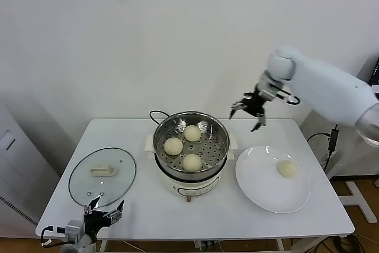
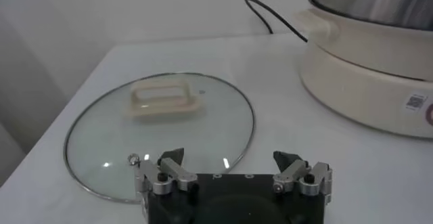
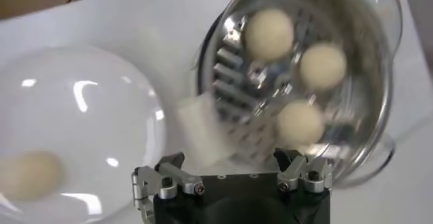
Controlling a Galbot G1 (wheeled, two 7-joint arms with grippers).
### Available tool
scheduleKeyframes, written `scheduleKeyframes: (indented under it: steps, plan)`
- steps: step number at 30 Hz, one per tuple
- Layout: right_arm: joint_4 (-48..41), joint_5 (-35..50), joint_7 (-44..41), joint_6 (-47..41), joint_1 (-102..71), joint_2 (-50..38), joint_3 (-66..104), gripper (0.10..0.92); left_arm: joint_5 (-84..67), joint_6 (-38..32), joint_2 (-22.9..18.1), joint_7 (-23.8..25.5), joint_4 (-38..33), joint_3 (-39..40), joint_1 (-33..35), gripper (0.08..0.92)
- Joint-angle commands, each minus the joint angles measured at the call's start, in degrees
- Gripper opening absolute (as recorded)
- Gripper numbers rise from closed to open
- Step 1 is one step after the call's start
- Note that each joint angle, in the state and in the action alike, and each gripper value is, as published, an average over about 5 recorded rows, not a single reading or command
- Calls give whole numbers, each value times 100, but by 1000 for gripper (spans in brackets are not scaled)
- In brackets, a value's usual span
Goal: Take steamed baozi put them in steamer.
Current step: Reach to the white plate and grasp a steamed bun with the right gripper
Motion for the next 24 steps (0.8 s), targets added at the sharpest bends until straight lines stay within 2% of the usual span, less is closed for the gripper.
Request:
scheduleKeyframes:
  steps: [1, 24]
  plan:
    - [-645, 72, 41, -2000, -211, -823, -234, 823, -4, 2, -7, -2, 15, 5, -7, 823]
    - [-1026, -921, 719, -2391, -2042, -911, 700, 823, 1, 34, -15, -6, 33, 24, -20, 823]
